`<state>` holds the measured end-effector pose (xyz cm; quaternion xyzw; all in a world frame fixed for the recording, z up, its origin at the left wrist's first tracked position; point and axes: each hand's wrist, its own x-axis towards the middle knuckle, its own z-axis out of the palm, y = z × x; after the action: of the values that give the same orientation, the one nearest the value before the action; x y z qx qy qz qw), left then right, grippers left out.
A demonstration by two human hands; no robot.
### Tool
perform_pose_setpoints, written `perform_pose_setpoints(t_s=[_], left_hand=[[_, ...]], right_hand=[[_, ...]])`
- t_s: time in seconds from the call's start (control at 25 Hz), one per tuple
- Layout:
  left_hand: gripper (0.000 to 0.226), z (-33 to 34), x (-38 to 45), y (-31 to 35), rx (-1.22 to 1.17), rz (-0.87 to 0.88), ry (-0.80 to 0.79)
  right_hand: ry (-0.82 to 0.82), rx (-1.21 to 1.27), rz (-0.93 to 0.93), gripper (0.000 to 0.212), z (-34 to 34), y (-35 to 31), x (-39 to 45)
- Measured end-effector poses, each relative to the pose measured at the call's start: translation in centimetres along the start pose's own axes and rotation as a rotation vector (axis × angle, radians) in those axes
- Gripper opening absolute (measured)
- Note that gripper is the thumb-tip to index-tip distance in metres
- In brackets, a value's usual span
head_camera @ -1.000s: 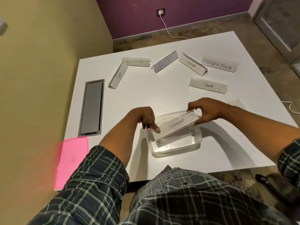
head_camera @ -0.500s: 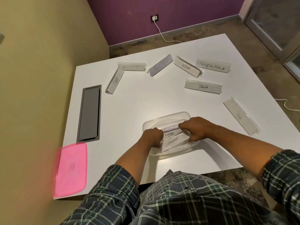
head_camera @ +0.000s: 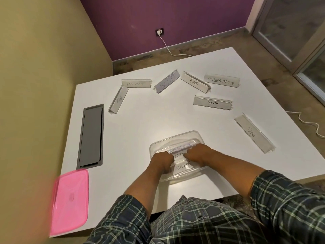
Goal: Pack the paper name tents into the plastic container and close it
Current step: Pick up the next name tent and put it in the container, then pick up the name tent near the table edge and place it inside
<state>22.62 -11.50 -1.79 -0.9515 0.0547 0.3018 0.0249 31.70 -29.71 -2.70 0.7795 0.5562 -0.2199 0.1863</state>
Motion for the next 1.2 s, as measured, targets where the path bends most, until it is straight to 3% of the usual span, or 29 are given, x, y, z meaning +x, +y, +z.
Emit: perform_pose_setpoints(t_s=[0.44,0.56,0.64,0.76,0.84,0.92,1.0,1.08,1.2], left_hand=[[0.036,-0.5,0.5,0.4,0.081,0.109,0.003],[0.039,-2.8,1.0,0.1,0.016,0.144,0.126],[0.042,-5.0,1.8,0.1,-0.049,0.112,0.231],[0.042,-8.5,3.7,1.4,-0.177,0.059,0.405],[0.038,-10.6,5.2,3.4,-0.258,0.056,0.469],[0.034,-12.2,6.7,5.4,-0.357,0.049,0.497],[0.027,-13.6,8.6,7.8,-0.448,0.063,0.477],[0.039,-14.7,10.7,10.2,-0.478,0.102,0.362],[0.065,-15.8,13.7,13.7,-0.361,0.172,0.164]], right_hand=[[-0.058,-0.015,-0.03,0.028,-0.1,0.1,0.0],[-0.023,0.127,0.012,0.037,-0.9,1.1,-0.7],[0.124,0.309,0.064,0.034,-1.3,2.3,-1.9],[0.483,0.572,0.223,0.021,-1.0,4.6,-4.5],[0.771,0.79,0.377,0.014,-0.1,6.2,-6.1],[0.952,1.002,0.572,0.009,0.6,7.6,-7.3],[0.974,1.114,0.845,0.008,2.1,9.4,-8.8],[0.954,1.169,1.095,0.01,4.7,10.9,-10.7],[0.89,1.194,1.237,0.019,8.7,11.8,-14.4]])
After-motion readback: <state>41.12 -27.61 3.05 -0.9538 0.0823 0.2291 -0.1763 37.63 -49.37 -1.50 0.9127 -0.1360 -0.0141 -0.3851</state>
